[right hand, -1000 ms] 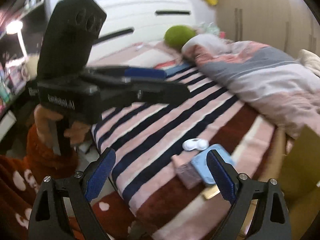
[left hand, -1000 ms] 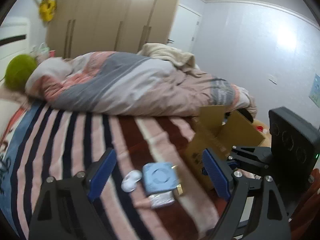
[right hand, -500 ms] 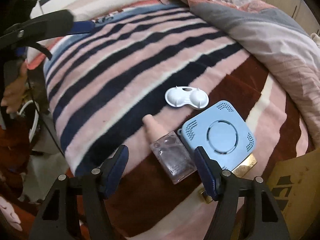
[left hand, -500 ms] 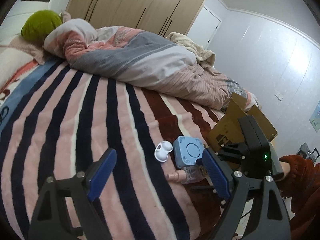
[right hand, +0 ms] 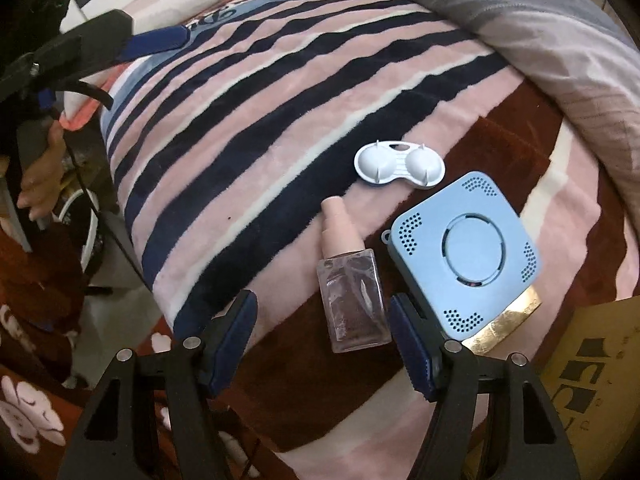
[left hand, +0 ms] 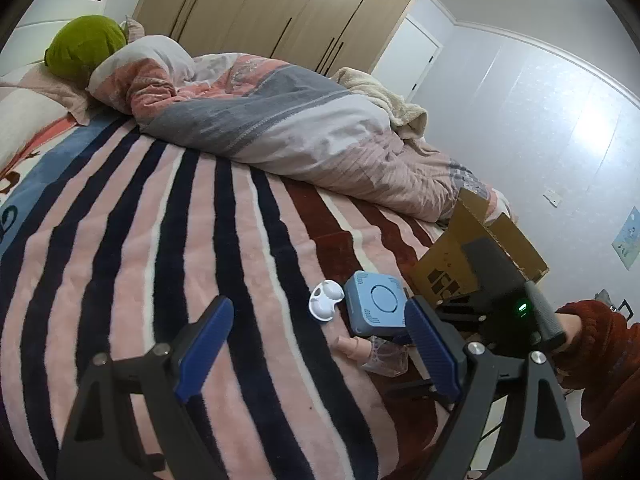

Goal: Organize rigid objects
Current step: 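Move the right gripper to the clear perfume bottle and grasp it, then carry the perfume bottle into the cardboard box and release it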

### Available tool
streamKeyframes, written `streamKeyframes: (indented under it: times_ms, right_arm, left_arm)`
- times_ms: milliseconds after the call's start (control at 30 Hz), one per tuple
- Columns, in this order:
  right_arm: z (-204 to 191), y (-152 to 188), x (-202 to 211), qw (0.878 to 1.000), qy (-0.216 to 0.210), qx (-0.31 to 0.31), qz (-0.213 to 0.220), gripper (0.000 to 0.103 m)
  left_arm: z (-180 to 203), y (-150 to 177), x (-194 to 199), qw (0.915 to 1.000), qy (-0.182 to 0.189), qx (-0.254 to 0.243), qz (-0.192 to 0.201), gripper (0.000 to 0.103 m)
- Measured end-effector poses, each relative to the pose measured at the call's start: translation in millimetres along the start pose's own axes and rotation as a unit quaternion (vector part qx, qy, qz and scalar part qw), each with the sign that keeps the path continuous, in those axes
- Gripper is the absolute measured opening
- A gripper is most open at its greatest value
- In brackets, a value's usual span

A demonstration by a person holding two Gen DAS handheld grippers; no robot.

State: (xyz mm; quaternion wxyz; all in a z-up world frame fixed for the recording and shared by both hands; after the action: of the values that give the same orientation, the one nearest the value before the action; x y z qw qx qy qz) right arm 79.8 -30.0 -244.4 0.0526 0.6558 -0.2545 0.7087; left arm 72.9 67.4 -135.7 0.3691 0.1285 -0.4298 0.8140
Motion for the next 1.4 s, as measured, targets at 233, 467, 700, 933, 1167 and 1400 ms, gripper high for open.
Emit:
streamKeyframes:
  times_ms: [233,467,700,933,1167,1400]
  right_arm:
    - [5.9,1.3,-15.8,1.000,0.019,-0.005,0.003,0.027]
    - [-10.0,-18.8,28.5,0.996,0.031,0.006,0.086,0.027]
    - [-35.0,-35.9,103.8,0.980,0.040,0.030,0.190,0.027]
    - [-18.2,-15.9,160.5,0.965,0.076,0.021,0.250,0.027]
    - [37.2,33.0,197.7,0.955,0.107,-0.024,0.274,0.027]
    - [93.5,88.3,215.2,0.950,0.134,-0.080,0.272,0.027]
  left_arm:
    - [2.1,6.0,-6.6,0.9998,-0.011,-0.003,-0.014,0.086]
    - [19.7,14.0,-8.8,0.9995,-0.010,-0.012,-0.029,0.086]
    - [75.1,12.1,-7.2,0.9970,0.066,-0.011,-0.040,0.086]
    - [147.0,-0.8,-24.6,0.9944,0.074,-0.063,-0.041,0.048]
    - [217.6,-7.7,-75.0,0.9876,0.087,-0.114,-0.065,0.048]
    - [269.2,-1.4,-134.4,0.9797,0.102,-0.138,-0.104,0.048]
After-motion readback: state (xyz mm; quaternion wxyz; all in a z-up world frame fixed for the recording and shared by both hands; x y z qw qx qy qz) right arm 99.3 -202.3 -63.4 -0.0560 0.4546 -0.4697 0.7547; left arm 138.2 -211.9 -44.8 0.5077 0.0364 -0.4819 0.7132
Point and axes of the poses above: each gripper's, at about its wrist camera, not at the fingertips, and x roughly against the way its jaws point, z to its right, y to its underside, the point moved 9 cm from there along -x, roughly the way its jaws point, and after that the axes turned 13 degrees about x, right-handed, at the moved point
